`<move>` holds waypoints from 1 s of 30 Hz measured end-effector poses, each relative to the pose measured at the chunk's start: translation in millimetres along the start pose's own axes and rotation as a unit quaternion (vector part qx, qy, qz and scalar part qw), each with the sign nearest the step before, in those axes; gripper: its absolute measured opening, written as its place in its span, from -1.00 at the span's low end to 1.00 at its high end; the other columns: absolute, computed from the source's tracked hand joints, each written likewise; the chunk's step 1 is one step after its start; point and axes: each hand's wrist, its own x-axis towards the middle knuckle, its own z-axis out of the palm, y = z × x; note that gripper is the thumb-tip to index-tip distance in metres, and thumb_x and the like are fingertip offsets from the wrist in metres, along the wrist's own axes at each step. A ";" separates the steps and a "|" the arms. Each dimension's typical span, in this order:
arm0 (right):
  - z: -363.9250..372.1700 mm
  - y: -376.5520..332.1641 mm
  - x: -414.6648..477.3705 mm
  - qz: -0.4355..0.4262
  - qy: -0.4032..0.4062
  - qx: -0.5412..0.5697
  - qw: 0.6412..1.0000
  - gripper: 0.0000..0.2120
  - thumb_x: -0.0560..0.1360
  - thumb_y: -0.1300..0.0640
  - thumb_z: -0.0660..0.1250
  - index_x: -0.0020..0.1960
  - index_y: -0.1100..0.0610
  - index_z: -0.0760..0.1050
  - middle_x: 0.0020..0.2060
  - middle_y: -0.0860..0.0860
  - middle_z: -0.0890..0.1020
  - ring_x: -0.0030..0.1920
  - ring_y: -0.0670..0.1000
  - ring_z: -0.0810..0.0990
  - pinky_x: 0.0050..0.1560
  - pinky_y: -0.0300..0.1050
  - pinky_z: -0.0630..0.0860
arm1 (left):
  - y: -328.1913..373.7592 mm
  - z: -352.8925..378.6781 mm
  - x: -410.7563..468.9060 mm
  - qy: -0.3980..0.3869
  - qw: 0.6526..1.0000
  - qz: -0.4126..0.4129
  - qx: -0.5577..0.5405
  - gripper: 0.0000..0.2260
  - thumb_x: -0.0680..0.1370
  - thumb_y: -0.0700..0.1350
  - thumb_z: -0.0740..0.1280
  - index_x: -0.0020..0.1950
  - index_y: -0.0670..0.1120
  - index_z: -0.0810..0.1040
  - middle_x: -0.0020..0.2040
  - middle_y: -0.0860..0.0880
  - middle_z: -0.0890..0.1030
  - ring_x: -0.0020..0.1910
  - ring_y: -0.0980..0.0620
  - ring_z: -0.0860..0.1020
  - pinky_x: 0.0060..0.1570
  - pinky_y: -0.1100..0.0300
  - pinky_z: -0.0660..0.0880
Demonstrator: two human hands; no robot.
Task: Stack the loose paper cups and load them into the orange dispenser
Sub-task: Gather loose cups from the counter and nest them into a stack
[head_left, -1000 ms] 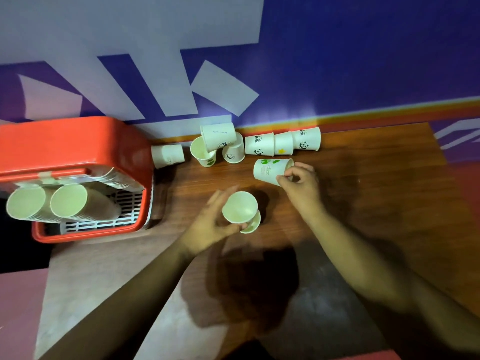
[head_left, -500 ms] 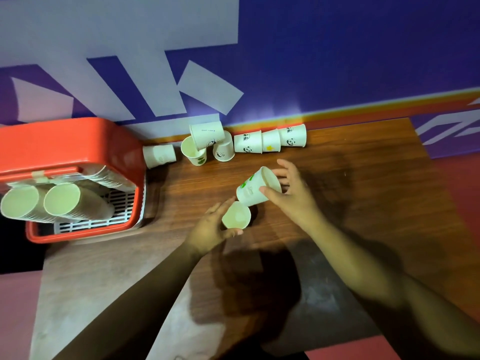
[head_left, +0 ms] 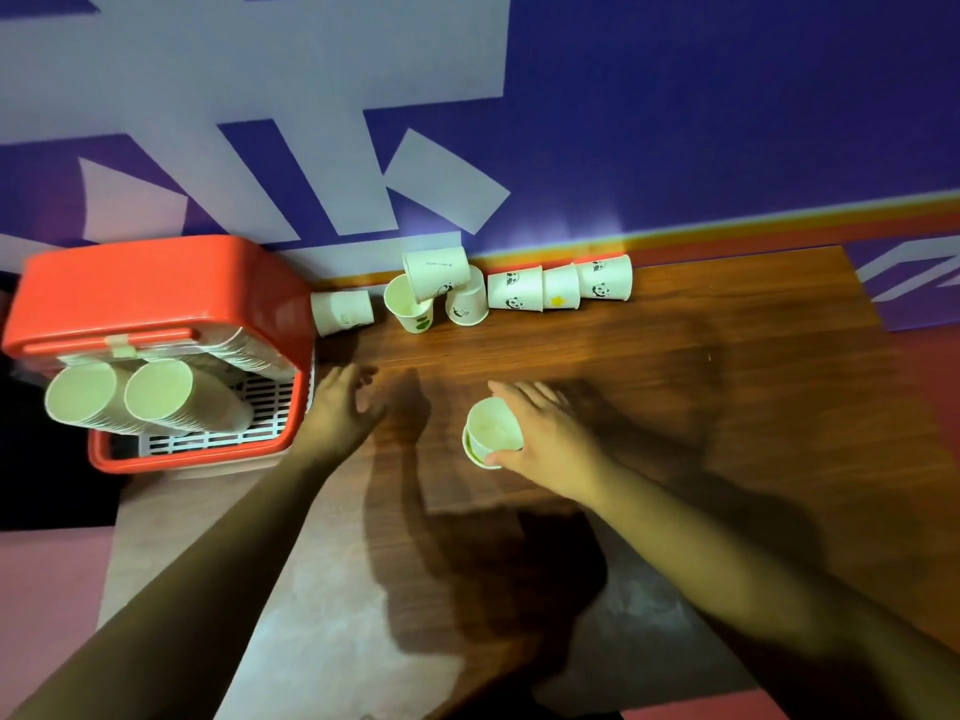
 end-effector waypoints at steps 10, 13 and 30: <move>16.5 -2.8 16.2 0.013 -0.034 -0.066 0.997 -0.18 0.39 -0.30 0.39 0.51 0.03 0.22 0.41 -0.01 0.33 0.41 0.08 0.29 0.41 0.04 0.21 | 3.9 -28.8 46.1 0.085 0.995 0.022 0.057 -0.62 0.50 -0.16 0.44 0.27 -0.23 0.48 0.18 -0.24 0.45 0.19 -0.24 0.44 0.23 -0.06 0.41; 0.1 -3.8 50.3 0.073 0.035 0.008 0.997 -0.30 0.48 -0.23 0.33 0.48 0.11 0.26 0.40 0.04 0.32 0.38 0.12 0.34 0.37 0.11 0.35 | 12.4 -34.5 63.9 0.073 0.993 0.036 0.085 -0.58 0.51 -0.18 0.42 0.32 -0.26 0.43 0.26 -0.27 0.43 0.22 -0.28 0.42 0.21 -0.12 0.42; -0.8 -36.7 206.3 0.007 0.095 -0.282 0.955 -0.47 0.41 0.15 0.44 0.34 0.16 0.37 0.22 0.14 0.50 0.22 0.17 0.44 0.26 0.05 0.33 | -17.1 -27.8 136.7 -0.068 0.909 0.005 0.411 -0.27 0.50 -0.05 0.41 0.56 -0.17 0.12 0.43 -0.20 0.34 0.40 -0.20 0.33 0.44 -0.05 0.25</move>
